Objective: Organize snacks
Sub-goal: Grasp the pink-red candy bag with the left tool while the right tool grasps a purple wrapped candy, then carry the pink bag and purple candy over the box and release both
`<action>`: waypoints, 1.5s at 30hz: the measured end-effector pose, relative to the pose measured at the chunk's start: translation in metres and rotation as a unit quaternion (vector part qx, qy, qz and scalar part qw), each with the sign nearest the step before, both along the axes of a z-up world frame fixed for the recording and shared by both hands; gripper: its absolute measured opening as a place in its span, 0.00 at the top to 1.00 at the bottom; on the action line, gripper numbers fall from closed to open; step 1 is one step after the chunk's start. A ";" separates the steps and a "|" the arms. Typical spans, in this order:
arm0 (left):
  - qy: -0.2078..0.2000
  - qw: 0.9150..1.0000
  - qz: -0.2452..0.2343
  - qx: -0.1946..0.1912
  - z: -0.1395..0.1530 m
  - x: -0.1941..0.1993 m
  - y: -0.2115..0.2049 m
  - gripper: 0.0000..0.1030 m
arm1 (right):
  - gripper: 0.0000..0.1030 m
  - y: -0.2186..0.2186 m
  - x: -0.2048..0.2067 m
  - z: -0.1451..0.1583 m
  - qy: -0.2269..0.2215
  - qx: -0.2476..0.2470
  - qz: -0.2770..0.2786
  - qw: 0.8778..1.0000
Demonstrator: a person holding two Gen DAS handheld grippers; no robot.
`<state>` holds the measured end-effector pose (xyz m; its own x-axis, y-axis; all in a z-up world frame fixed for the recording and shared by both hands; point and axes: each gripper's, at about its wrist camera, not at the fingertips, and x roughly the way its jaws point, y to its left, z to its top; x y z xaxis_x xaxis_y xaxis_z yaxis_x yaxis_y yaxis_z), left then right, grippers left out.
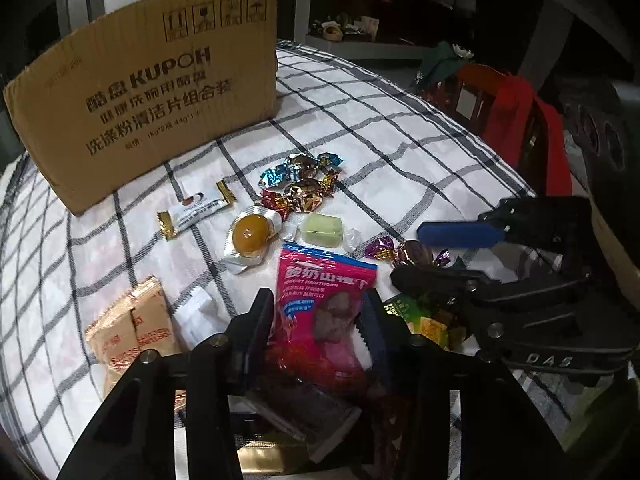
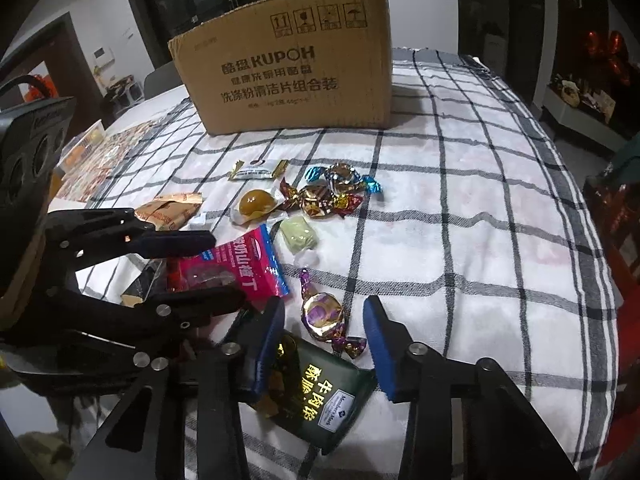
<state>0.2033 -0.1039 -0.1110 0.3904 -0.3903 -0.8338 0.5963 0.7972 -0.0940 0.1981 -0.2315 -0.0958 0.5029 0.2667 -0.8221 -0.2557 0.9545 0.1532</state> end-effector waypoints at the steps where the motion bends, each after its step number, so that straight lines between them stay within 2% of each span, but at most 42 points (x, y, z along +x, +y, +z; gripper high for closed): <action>1: 0.001 1.000 0.002 -0.003 0.000 0.001 0.000 0.58 | 0.63 0.001 0.000 -0.001 0.000 0.000 -0.001 1.000; 2: 0.002 1.000 0.004 -0.004 0.000 0.001 0.000 0.59 | 0.66 0.001 0.000 0.000 -0.002 -0.003 -0.002 1.000; 3: 0.002 1.000 0.004 -0.006 0.000 0.001 0.000 0.64 | 0.69 0.002 0.000 0.000 -0.003 -0.005 0.000 1.000; 4: 0.001 1.000 0.005 -0.008 0.001 0.001 0.001 0.65 | 0.75 0.002 -0.001 0.000 -0.003 -0.006 0.003 1.000; 5: 0.000 1.000 0.007 -0.010 0.001 0.001 0.001 0.67 | 0.77 0.003 -0.001 0.000 -0.003 -0.006 0.005 1.000; 9: 0.000 1.000 0.014 -0.019 0.005 -0.001 0.004 0.71 | 0.77 0.005 -0.004 0.002 -0.008 -0.010 0.004 1.000; 15: -0.019 0.999 0.030 -0.037 0.022 -0.007 0.014 0.72 | 0.77 0.005 -0.008 0.019 -0.029 -0.009 -0.006 1.000; 20: -0.049 0.996 0.047 -0.050 0.047 -0.013 0.024 0.72 | 0.77 0.007 -0.010 0.040 -0.053 -0.001 -0.016 0.998; 30: -0.109 0.990 0.074 -0.052 0.099 -0.005 0.044 0.72 | 0.77 0.020 0.003 0.092 -0.118 0.015 -0.021 0.993; 37: -0.166 0.980 0.094 -0.058 0.146 0.014 0.059 0.72 | 0.77 0.029 0.030 0.138 -0.174 0.024 -0.023 0.984; 45: -0.220 0.969 0.105 -0.046 0.191 0.044 0.067 0.72 | 0.77 0.036 0.078 0.178 -0.199 0.018 -0.012 0.980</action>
